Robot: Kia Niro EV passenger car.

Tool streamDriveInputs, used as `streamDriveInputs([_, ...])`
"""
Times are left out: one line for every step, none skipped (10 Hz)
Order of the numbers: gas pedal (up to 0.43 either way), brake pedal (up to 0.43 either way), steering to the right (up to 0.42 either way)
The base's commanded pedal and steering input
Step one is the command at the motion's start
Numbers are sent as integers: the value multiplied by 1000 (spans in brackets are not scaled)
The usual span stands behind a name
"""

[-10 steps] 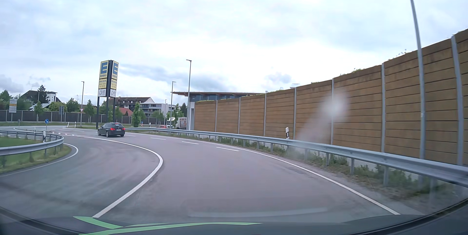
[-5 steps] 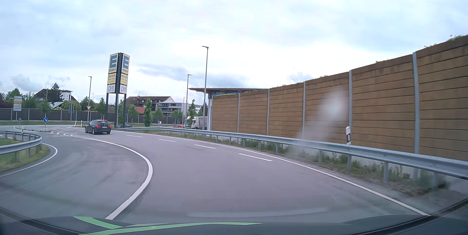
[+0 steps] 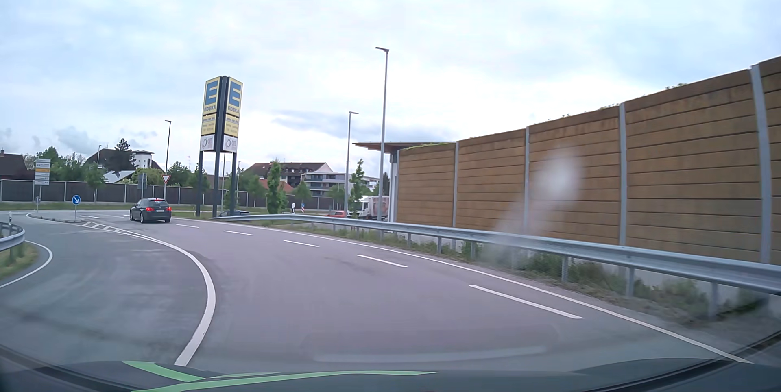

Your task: Follow the waypoints while adhering to traffic rules and regulations

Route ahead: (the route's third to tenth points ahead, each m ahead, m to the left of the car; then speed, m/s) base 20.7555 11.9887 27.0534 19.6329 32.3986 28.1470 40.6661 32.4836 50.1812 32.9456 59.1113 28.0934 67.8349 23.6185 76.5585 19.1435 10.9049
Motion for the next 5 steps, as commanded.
streamDriveInputs([79,0,-105])
streamDriveInputs([79,0,-109])
streamDriveInputs([79,0,-112])
streamDriveInputs([79,0,-113])
streamDriveInputs([79,0,-114])
